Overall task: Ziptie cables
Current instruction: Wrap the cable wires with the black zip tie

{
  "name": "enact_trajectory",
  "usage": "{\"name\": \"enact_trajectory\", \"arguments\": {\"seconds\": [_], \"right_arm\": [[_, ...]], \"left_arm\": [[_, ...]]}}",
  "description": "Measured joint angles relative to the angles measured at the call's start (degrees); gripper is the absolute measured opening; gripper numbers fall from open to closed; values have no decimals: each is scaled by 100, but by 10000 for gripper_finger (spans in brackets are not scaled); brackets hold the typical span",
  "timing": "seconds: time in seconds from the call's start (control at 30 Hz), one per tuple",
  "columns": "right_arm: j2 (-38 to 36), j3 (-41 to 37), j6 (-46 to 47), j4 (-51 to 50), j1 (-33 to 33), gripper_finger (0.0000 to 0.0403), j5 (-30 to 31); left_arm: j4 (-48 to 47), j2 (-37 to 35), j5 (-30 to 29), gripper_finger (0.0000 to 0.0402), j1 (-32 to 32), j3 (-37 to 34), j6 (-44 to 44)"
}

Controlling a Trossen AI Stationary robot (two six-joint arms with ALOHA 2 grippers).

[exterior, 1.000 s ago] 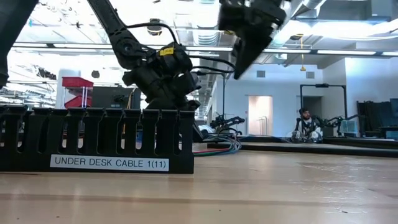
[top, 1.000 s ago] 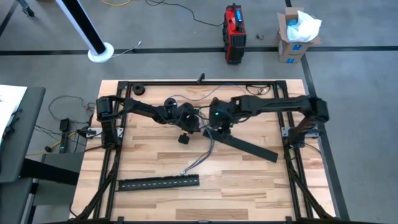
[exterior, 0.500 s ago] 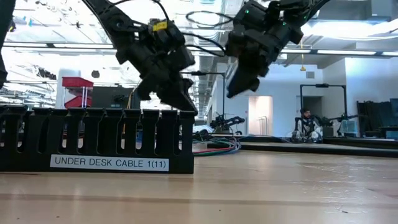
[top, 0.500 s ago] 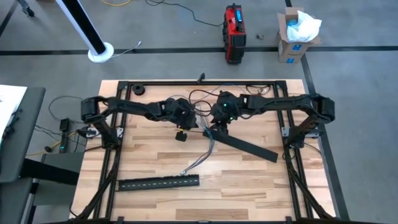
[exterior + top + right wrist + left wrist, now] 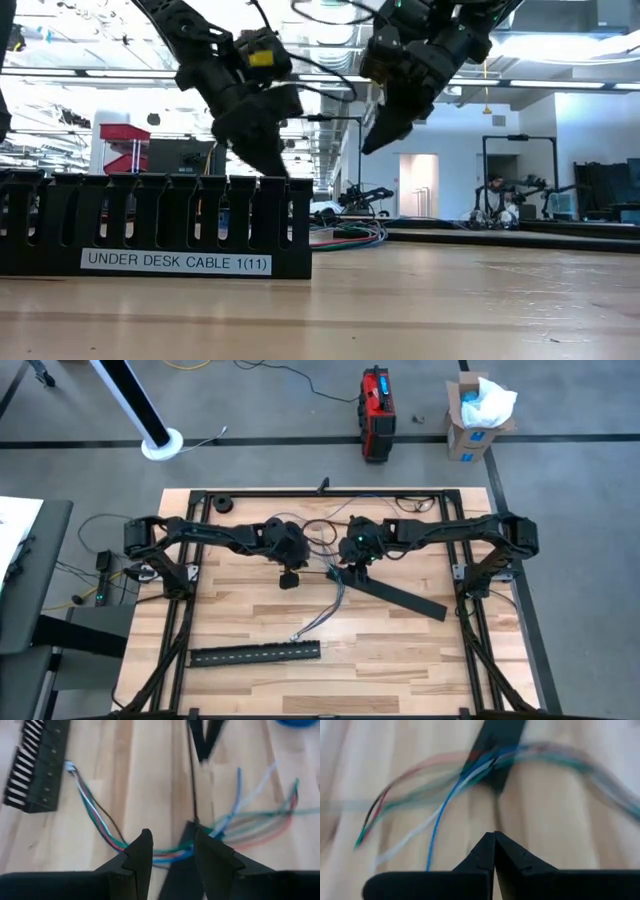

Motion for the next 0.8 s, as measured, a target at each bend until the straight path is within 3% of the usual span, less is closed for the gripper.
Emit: {"name": "enact_trajectory", "arguments": {"seconds": [0.1,0.3,0.53,0.67,0.8], "right_arm": [[0,0,-8,-144,-85,134,-14],[0,0,-43,-304,-182,134,-190],[0,0,-117,-261,-273,134,-345],[0,0,-172,-402,-462,134,-506],[-23,0,-296,-841,-754,134,-1064]], "left_arm": [[142,-301,-315,0,84,-2,-1005],[630,-1447,-955,0,274,1,-4418],[1140,-2759,-3393,0,-697,-345,-7571],[1105,-2847,-3423,0,-1226,-830,-8521],[1789,-2688,-3723,0,-1724,-1431,-9451]]}}
